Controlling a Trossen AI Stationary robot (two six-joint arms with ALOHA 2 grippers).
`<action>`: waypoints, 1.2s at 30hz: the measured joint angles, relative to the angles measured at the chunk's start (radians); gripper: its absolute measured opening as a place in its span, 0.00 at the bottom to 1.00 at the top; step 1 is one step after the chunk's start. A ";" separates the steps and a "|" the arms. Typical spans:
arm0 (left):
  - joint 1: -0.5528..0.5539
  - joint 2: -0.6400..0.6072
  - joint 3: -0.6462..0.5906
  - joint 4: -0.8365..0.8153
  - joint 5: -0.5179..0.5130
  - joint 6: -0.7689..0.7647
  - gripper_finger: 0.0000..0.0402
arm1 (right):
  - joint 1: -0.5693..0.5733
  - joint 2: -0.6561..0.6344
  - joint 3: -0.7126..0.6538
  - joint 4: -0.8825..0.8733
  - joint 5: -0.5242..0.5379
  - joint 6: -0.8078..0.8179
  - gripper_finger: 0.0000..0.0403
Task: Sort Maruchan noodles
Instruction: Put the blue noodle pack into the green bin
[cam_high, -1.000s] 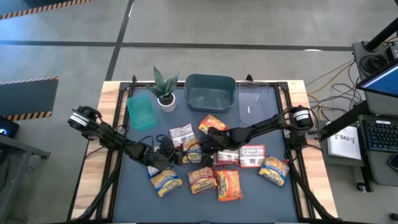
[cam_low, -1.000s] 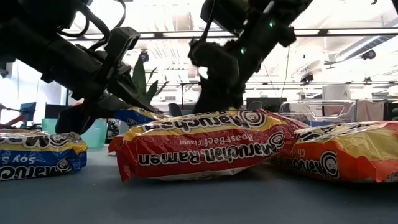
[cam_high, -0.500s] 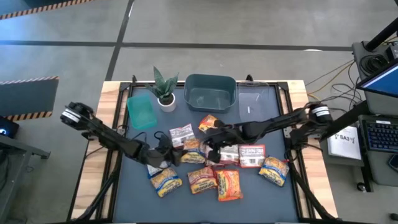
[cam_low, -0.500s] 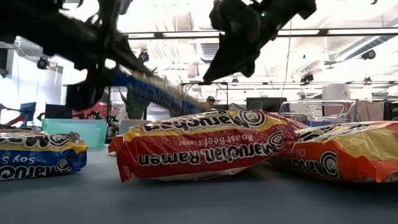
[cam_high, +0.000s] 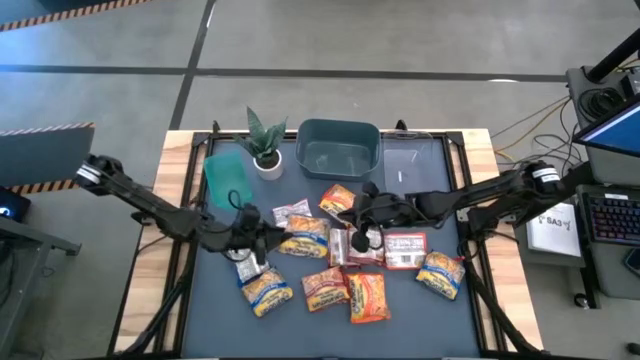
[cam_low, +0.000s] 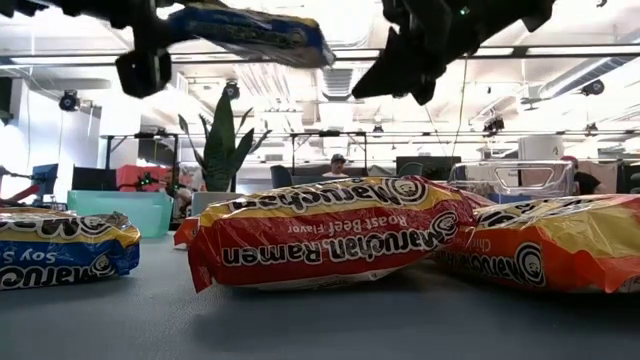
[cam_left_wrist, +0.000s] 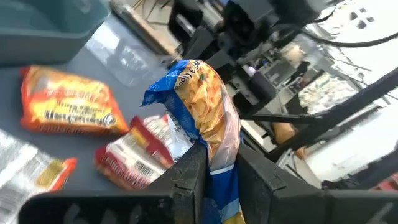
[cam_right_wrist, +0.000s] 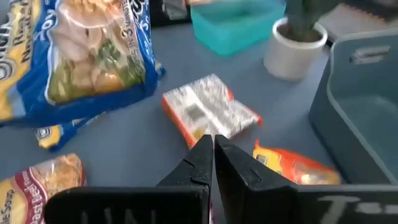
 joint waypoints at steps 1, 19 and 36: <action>0.001 -0.019 0.009 -0.027 -0.002 0.012 0.14 | -0.002 -0.007 -0.005 0.016 0.001 -0.008 0.02; 0.003 0.040 0.794 -1.778 -0.059 -0.371 0.12 | -0.098 -0.071 -0.006 0.041 -0.001 -0.137 0.02; 0.175 -0.017 0.672 -1.918 -0.025 -0.504 0.12 | -0.170 -0.071 -0.006 0.059 -0.004 -0.166 0.02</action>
